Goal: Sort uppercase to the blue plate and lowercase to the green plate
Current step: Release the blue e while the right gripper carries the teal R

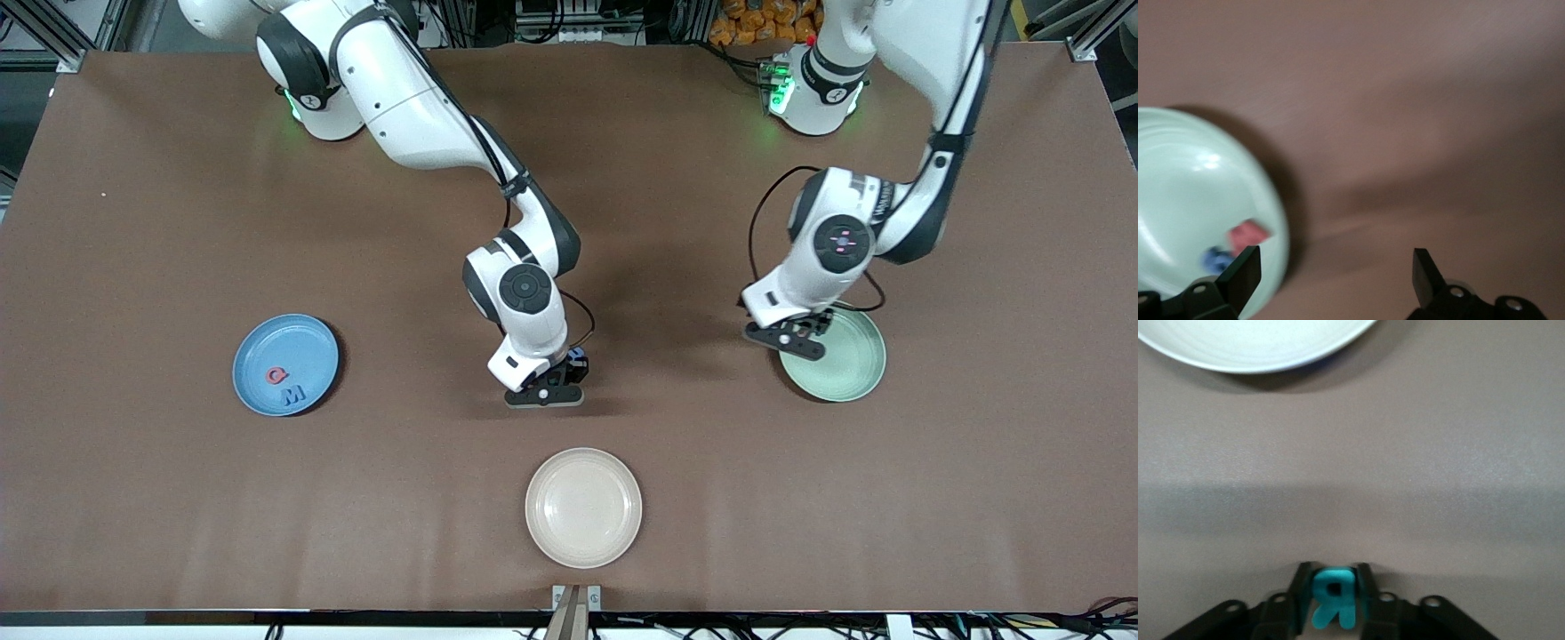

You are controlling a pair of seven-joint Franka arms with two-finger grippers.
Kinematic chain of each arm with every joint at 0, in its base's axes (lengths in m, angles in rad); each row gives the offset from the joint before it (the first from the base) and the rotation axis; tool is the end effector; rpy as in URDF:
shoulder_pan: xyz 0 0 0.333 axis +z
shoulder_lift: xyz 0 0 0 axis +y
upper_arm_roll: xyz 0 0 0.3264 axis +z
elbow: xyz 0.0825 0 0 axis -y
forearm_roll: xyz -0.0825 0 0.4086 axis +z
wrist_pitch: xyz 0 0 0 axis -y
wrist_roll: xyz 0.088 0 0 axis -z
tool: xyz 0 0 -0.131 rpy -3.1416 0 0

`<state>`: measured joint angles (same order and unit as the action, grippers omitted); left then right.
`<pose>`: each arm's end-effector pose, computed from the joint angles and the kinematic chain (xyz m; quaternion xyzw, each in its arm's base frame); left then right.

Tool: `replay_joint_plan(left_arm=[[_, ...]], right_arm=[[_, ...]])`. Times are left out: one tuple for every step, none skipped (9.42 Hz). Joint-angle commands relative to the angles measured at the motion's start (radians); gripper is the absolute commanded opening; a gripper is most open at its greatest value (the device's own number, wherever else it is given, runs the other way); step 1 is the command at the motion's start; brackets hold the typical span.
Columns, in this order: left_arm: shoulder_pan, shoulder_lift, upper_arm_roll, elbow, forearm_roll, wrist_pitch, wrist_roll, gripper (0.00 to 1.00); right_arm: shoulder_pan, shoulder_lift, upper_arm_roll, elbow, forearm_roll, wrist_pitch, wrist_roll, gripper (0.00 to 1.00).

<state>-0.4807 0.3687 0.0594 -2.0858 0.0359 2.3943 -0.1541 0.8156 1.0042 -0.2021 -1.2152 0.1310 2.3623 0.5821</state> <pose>0.5458 -0.2433 0.2085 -0.9883 0.1482 0.0223 0.0301 0.6287 0.5000 0.1501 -0.9959 -0.0254 -0.0846 0.0193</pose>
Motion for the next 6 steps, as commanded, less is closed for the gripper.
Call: replay_joint_plan(left_arm=[[-0.003,0.103,-0.076,0.155,-0.019,-0.006,-0.237,1.00],[-0.004,0.123,-0.104,0.185,-0.018,-0.010,-0.343,1.00],[-0.006,0.143,-0.124,0.209,-0.016,-0.010,-0.426,1.00],[-0.006,0.159,-0.131,0.229,-0.011,-0.010,-0.453,1.00],[-0.013,0.165,-0.132,0.234,-0.010,-0.010,-0.455,1.00],[-0.015,0.177,-0.133,0.248,-0.005,-0.010,-0.455,1.00]], right_arm=[[0.007,0.004,-0.014,-0.013,-0.045,-0.003,0.013,0.00],[0.007,-0.019,-0.035,-0.021,-0.045,-0.009,0.012,0.00],[-0.001,-0.048,-0.049,-0.044,-0.045,-0.011,0.013,0.00],[-0.013,-0.083,-0.065,-0.073,-0.045,-0.030,0.010,0.00],[-0.033,-0.116,-0.074,-0.096,-0.045,-0.058,0.001,0.00],[-0.065,-0.155,-0.074,-0.127,-0.044,-0.083,-0.025,0.00]])
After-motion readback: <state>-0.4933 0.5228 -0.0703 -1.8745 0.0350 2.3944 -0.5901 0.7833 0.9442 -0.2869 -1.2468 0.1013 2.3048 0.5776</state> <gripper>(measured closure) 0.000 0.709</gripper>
